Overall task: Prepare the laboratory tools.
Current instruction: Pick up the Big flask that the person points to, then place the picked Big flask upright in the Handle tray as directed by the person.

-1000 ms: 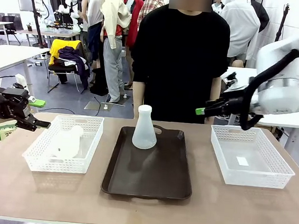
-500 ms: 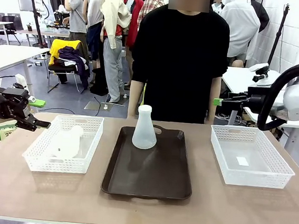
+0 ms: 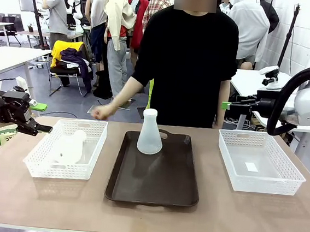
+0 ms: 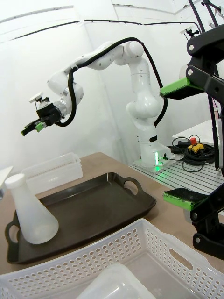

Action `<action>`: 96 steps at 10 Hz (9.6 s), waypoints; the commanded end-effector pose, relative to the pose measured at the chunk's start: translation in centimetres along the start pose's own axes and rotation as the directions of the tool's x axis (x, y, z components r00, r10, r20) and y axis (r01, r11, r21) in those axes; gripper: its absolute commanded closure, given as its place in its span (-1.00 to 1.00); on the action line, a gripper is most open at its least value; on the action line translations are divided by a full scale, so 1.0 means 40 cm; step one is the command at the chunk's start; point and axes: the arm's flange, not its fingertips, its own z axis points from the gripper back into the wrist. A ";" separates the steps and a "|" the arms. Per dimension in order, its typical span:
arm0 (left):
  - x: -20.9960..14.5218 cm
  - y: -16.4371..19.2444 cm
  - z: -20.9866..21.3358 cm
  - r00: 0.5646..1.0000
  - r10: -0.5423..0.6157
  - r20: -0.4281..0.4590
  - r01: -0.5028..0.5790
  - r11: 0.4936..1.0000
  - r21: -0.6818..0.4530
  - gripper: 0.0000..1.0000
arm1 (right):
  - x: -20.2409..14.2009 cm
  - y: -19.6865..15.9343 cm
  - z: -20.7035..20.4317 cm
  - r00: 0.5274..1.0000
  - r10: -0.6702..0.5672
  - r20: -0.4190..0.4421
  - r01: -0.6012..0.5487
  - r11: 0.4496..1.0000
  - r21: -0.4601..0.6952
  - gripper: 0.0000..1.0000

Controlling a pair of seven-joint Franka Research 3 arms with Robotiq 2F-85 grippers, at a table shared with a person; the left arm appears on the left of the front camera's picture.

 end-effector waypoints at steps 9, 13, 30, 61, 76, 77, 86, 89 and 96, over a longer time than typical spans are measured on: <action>0.001 -0.006 0.002 1.000 -0.006 0.001 0.006 1.000 0.000 -1.00 | 0.006 0.002 0.002 1.000 -0.004 -0.017 0.004 1.000 -0.009 -1.00; 0.033 -0.046 -0.001 0.994 -0.093 -0.057 0.105 0.966 0.238 -1.00 | 0.006 0.002 0.002 1.000 -0.004 -0.017 0.004 1.000 -0.009 -1.00; 0.320 -0.091 -0.247 0.959 0.136 -0.248 0.190 0.342 0.920 -1.00 | 0.006 0.002 0.002 1.000 -0.004 -0.017 0.004 1.000 -0.009 -1.00; 0.394 0.208 -0.356 0.978 0.209 0.011 -0.051 0.188 0.981 -1.00 | 0.006 0.002 0.002 1.000 -0.004 -0.017 0.004 1.000 -0.009 -1.00; 0.444 0.247 -0.369 0.969 0.246 0.022 -0.056 0.131 0.990 1.00 | 0.006 0.002 0.002 1.000 -0.004 -0.017 0.004 1.000 -0.009 -1.00; 0.443 0.245 -0.368 0.969 0.245 0.020 -0.052 0.126 0.991 1.00 | 0.006 0.002 0.002 1.000 -0.004 -0.017 0.004 1.000 -0.009 -1.00; 0.428 0.249 -0.363 0.967 0.254 -0.003 -0.038 0.155 0.987 1.00 | 0.006 0.002 0.002 1.000 -0.004 -0.017 0.004 1.000 -0.009 -1.00; 0.428 0.249 -0.363 0.967 0.254 -0.003 -0.038 0.155 0.987 1.00 | 0.006 0.002 0.002 1.000 -0.004 -0.017 0.004 1.000 -0.009 -1.00; 0.428 0.249 -0.363 0.967 0.254 -0.003 -0.038 0.155 0.987 1.00 | 0.006 0.002 0.002 1.000 -0.004 -0.017 0.004 1.000 -0.009 -1.00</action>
